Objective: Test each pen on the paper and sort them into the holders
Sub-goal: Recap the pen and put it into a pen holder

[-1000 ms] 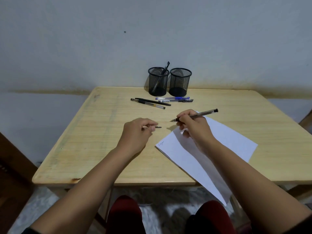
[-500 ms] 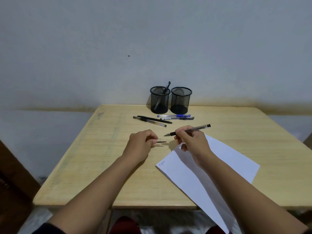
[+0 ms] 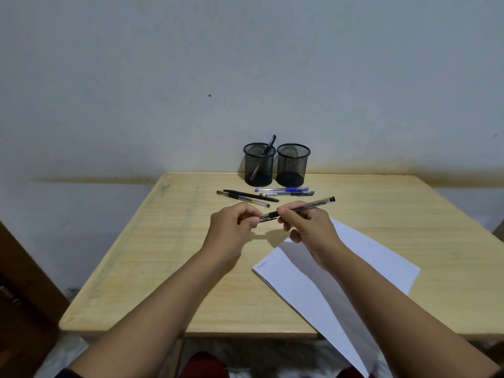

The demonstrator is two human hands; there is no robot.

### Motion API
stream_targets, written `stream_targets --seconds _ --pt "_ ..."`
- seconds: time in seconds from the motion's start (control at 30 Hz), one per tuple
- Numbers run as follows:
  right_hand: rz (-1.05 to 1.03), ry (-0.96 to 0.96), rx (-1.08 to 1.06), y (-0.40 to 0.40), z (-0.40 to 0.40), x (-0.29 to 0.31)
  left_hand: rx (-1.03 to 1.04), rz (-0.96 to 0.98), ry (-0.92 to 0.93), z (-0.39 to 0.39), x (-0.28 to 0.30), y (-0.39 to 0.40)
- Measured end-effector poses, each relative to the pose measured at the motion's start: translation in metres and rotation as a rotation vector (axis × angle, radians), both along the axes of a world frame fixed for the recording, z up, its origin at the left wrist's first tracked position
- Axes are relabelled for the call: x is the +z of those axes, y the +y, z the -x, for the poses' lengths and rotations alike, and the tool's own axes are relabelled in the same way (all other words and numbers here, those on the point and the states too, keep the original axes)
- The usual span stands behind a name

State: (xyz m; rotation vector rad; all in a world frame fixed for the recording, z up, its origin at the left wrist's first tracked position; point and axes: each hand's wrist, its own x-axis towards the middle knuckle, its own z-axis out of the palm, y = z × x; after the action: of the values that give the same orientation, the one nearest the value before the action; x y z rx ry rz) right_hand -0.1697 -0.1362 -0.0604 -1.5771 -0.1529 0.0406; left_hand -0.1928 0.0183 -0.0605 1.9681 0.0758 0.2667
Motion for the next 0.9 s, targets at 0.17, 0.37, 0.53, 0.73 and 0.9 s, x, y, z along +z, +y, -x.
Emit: stream_targets --seconds 0.17,0.37,0.53,0.73,0.9 --pt "-0.035 -0.057 0.005 0.004 0.002 -0.001 0.064 -0.043 -0.041 0.001 0.001 -0.005" --pt "-0.026 -0.098 0.017 0.005 0.005 -0.004 0.063 -0.07 -0.058 0.005 0.002 -0.006" --pt "-0.004 -0.08 0.033 0.005 0.001 -0.002 -0.036 -0.091 -0.028 0.004 0.007 -0.002" --pt "0.036 -0.063 0.182 0.011 0.002 0.01 -0.031 -0.236 -0.142 -0.004 0.037 0.003" --pt "0.255 -0.042 0.388 0.018 0.014 0.017 -0.161 -0.111 -0.216 -0.007 0.058 -0.009"
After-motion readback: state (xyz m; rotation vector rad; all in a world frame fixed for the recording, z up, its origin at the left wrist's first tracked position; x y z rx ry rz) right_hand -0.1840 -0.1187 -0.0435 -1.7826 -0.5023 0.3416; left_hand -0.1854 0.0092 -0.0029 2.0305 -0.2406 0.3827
